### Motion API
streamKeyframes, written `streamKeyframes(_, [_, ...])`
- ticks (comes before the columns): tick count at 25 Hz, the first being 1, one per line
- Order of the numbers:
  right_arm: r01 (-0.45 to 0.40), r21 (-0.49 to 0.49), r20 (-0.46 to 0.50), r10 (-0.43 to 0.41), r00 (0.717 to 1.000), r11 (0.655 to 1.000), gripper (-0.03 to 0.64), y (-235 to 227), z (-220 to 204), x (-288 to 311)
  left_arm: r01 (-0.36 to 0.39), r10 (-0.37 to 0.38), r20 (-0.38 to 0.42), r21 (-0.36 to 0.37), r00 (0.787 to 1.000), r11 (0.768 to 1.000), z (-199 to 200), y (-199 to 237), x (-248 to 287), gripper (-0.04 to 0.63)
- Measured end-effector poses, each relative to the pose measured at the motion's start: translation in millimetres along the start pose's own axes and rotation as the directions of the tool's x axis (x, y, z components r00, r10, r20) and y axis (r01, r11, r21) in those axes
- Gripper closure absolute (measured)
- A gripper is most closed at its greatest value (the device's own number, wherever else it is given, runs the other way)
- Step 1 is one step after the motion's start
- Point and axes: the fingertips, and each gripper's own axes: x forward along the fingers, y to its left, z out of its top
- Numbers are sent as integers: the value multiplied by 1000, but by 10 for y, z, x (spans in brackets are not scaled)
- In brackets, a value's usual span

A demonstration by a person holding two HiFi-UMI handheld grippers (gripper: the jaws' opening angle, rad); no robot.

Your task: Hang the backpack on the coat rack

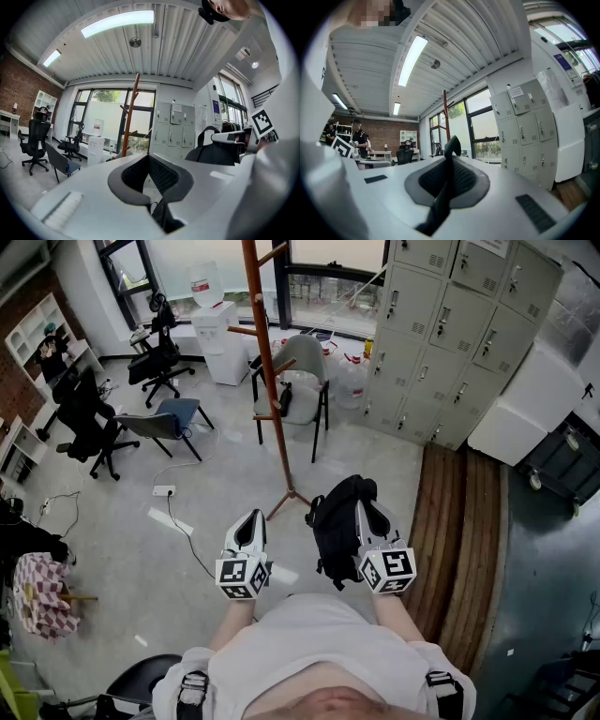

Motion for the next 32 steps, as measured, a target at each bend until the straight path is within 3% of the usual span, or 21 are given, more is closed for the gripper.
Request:
streamKeyframes(18, [12, 0, -3, -12, 1000, 1000, 606, 108, -19, -161, 27, -27, 1, 13, 1000, 1000, 0, -71, -153, 583])
streamKeyframes(32, [72, -24, 23, -72, 997, 997, 606, 409, 4, 36, 72, -73, -3, -19, 997, 997, -127, 384, -162, 584])
